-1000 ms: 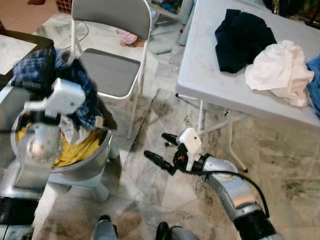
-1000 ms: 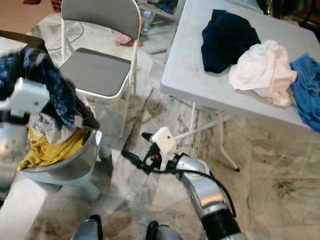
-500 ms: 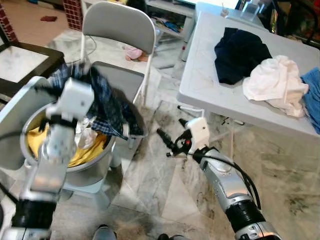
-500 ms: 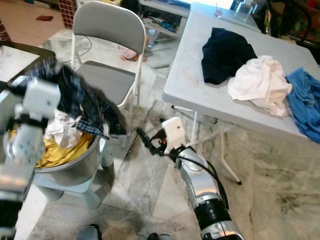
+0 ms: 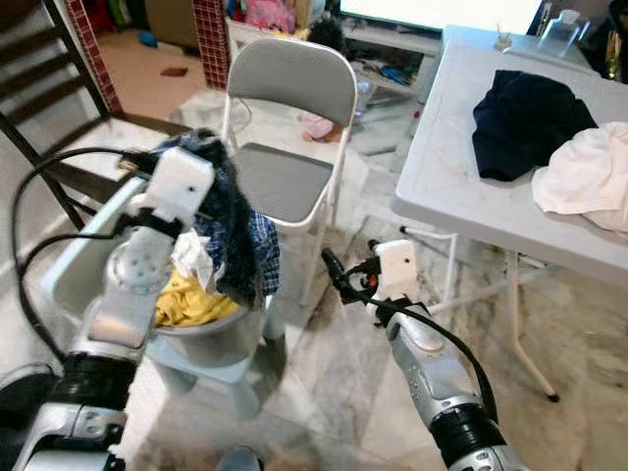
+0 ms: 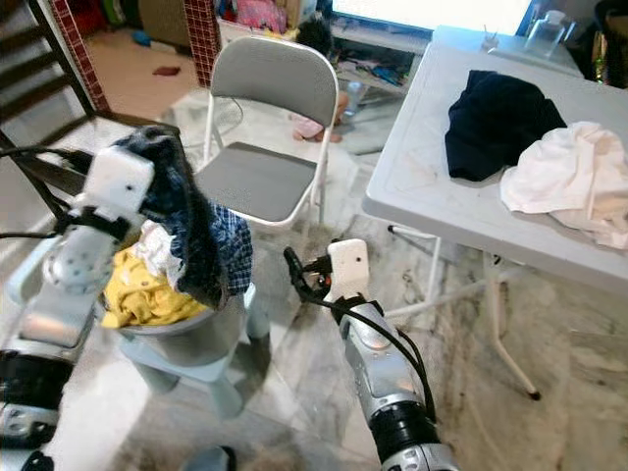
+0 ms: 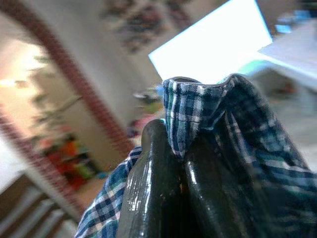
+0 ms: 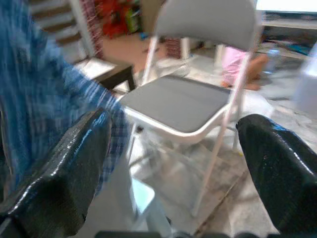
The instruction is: Hang hanger
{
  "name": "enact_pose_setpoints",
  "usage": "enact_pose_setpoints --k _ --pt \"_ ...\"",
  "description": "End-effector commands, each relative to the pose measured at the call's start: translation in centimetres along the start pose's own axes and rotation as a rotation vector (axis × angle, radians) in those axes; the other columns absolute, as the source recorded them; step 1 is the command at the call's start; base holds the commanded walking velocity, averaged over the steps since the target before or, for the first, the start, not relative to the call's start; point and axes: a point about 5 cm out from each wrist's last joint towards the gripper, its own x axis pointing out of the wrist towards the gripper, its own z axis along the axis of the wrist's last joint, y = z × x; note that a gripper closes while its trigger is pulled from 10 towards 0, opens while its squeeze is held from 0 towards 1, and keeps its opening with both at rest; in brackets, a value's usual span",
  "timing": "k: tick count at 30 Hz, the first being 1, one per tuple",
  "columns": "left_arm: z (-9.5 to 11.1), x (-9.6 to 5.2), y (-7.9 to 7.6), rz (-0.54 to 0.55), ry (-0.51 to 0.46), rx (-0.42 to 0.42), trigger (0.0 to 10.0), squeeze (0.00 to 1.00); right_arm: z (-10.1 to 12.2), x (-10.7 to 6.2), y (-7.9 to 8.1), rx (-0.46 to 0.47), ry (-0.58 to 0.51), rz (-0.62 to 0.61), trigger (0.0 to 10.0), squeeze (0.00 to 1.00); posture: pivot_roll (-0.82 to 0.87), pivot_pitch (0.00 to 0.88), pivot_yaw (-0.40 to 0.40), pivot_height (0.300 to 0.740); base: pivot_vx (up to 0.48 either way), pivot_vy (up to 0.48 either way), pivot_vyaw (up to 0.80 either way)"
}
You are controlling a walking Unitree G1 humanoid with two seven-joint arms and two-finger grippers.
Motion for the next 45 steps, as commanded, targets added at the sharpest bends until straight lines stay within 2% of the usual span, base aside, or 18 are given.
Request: enact_pose_setpoints --k 1,3,4,6,8,9,10,11,12,13,14,15,20,23,28,30,36,45 --pt "-0.8 -0.1 -2.1 -0.117 0.028 -0.033 0.0 0.0 0.3 -0.7 -1.6 0.068 -0.04 -0.106 10.0 0.0 0.18 0.018 0.016 0.74 0.0 0.0 0.0" --pt "-1.4 -0.4 -3.5 -0.171 0.044 -0.049 0.0 0.0 0.3 -1.3 -2.3 0.05 -0.06 -0.146 10.0 0.0 0.16 0.025 0.03 0.74 0.0 0.0 0.0" --pt "-1.4 -0.4 -3.5 -0.171 0.044 -0.049 0.0 0.0 0.3 -1.3 -2.3 0.05 -0.06 -0.146 10.0 0.0 0.16 0.025 0.03 0.74 0.0 0.0 0.0" --pt "-2.7 -1.1 -5.2 -0.216 0.103 -0.114 0.9 0.0 -0.2 -1.9 -3.3 0.075 -0.053 -0.232 10.0 0.0 0.14 0.026 0.045 0.74 0.0 0.0 0.0" --pt "-2.9 -1.2 -5.5 -0.225 0.114 -0.122 0.9 0.0 -0.2 -2.1 -3.6 0.081 -0.054 -0.247 10.0 0.0 0.13 0.027 0.048 0.74 0.0 0.0 0.0" --pt "-3.7 -1.8 -6.5 -0.253 0.139 -0.146 1.5 0.0 -0.3 -2.5 -4.1 0.087 -0.056 -0.287 10.0 0.0 0.12 0.032 0.056 0.74 0.0 0.0 0.0" --pt "-4.2 -2.2 -7.1 -0.273 0.159 -0.154 3.0 0.0 -0.5 -2.8 -4.2 0.085 -0.053 -0.308 10.0 0.0 0.1 0.031 0.06 0.74 0.0 0.0 0.0" --pt "-4.6 -2.5 -7.6 -0.286 0.172 -0.159 3.0 0.0 -0.7 -3.0 -4.3 0.083 -0.05 -0.322 10.0 0.0 0.1 0.031 0.06 0.74 0.0 0.0 0.0" --pt "-5.3 -3.1 -8.4 -0.305 0.193 -0.18 3.6 0.0 -0.9 -3.5 -4.5 0.08 -0.05 -0.344 10.0 0.0 0.08 0.031 0.057 0.74 0.0 0.0 0.0" --pt "-5.3 -3.1 -8.4 -0.305 0.193 -0.18 3.6 0.0 -0.9 -3.5 -4.5 0.08 -0.05 -0.344 10.0 0.0 0.08 0.031 0.057 0.74 0.0 0.0 0.0" --pt "-5.7 -3.5 -8.9 -0.325 0.205 -0.19 4.1 0.0 -1.0 -3.9 -4.7 0.063 -0.045 -0.364 10.0 0.0 0.07 0.029 0.055 0.74 0.0 0.0 0.0" --pt "-5.9 -3.7 -9.3 -0.325 0.218 -0.205 9.9 0.0 -1.0 -4.1 -4.8 0.063 -0.044 -0.377 10.0 0.0 0.05 0.022 0.04 0.74 0.0 0.0 0.0" --pt "-6.7 -4.6 -11.4 -0.321 0.269 -0.262 10.0 0.0 -1.7 -5.7 -6.7 0.043 -0.001 -0.457 10.0 0.0 0.0 0.001 -0.011 0.74 0.0 0.0 0.0" --pt "-6.8 -4.8 -11.9 -0.29 0.275 -0.295 10.0 0.0 -1.9 -6.4 -7.5 0.031 0.02 -0.489 10.0 0.0 -0.01 0.0 -0.038 0.74 0.0 0.0 0.0" --pt "-5.2 -4.2 -11.9 -0.254 0.17 -0.333 10.0 0.0 -2.0 -7.0 -8.3 0.025 0.045 -0.514 10.0 0.0 -0.01 0.0 -0.051 0.74 0.0 0.0 0.0" --pt "-4.0 -3.5 -11.6 -0.25 0.099 -0.337 10.0 0.0 -1.9 -6.5 -8.4 0.009 0.051 -0.491 10.0 0.0 -0.01 0.012 -0.033 0.74 0.0 0.0 -0.49" --pt "-2.1 -2.3 -11.0 -0.275 -0.002 -0.299 10.0 0.0 -0.9 -5.0 -8.1 0.007 0.03 -0.457 10.0 0.0 0.02 0.038 -0.038 0.74 0.0 0.0 -0.8" --pt "-0.3 -1.5 -10.5 -0.279 -0.076 -0.272 10.0 0.0 -0.5 -3.8 -7.0 -0.012 0.025 -0.388 10.0 0.0 0.03 0.068 -0.049 0.74 0.0 0.0 -0.8"
